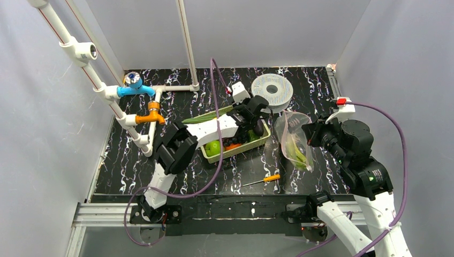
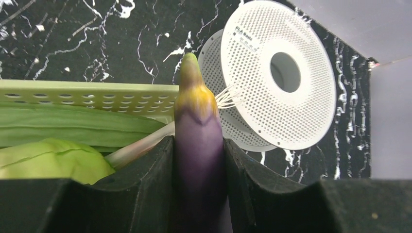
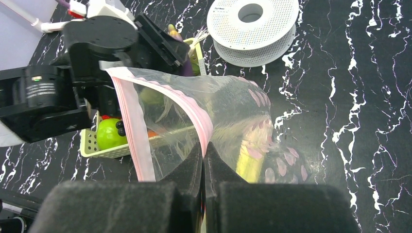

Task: Place the food in the zip-top bag and seal the zipper
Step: Pick up the fake vegetable from the bin, then place the fake vegetable in the zipper food storage bag.

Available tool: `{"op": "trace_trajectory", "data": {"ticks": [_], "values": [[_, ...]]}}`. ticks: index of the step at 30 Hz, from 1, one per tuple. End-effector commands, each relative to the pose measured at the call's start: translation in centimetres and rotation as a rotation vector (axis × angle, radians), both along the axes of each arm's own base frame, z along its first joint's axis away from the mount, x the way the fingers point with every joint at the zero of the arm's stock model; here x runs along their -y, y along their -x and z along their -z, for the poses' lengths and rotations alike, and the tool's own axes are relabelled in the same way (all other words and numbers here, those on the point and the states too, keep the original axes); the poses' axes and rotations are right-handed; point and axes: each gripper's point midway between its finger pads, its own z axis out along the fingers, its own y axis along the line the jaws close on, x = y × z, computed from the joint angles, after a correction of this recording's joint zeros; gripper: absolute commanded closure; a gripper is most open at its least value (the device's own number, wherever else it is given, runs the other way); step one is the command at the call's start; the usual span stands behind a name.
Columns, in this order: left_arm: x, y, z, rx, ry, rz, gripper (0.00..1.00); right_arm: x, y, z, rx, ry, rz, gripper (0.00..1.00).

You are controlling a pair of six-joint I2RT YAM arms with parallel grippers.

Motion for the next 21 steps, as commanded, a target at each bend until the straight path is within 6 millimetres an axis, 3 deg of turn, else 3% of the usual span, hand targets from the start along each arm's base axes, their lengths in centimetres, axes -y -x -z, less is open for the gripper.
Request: {"op": "trace_trajectory", "data": {"ticks": [1, 6, 7, 11, 17, 21], "values": [[-1.7, 0.3, -11.2, 0.198, 0.100, 0.025, 1.00, -0.3, 0.2, -3.6, 0.098, -0.038, -0.017, 0.99], [-0.8, 4.1, -18.8, 0.405, 0.182, 0.324, 1.00, -1.1, 0.4, -3.9, 0.075, -0.064, -0.054, 0.99], [-0.8, 5.5, -21.1, 0.475, 0.216, 0.400, 1.00, -1.3, 0.4, -3.8, 0.068, -0.067, -0.060, 0.99], [0.1, 12.3, -27.0, 0.710, 0.305, 0.742, 1.00, -1.8, 0.4, -3.9, 0.055, -0.080, -0.081, 0.99], [0.9, 24.5, -33.6, 1.016, 0.405, 1.322, 1.00, -2.5, 0.6, -4.0, 0.022, -0.096, -0.117, 0.99], [0.8, 28.9, -37.2, 1.180, 0.489, 1.532, 1.00, -3.1, 0.9, -3.9, -0.007, -0.100, -0.149, 0.99]]}}
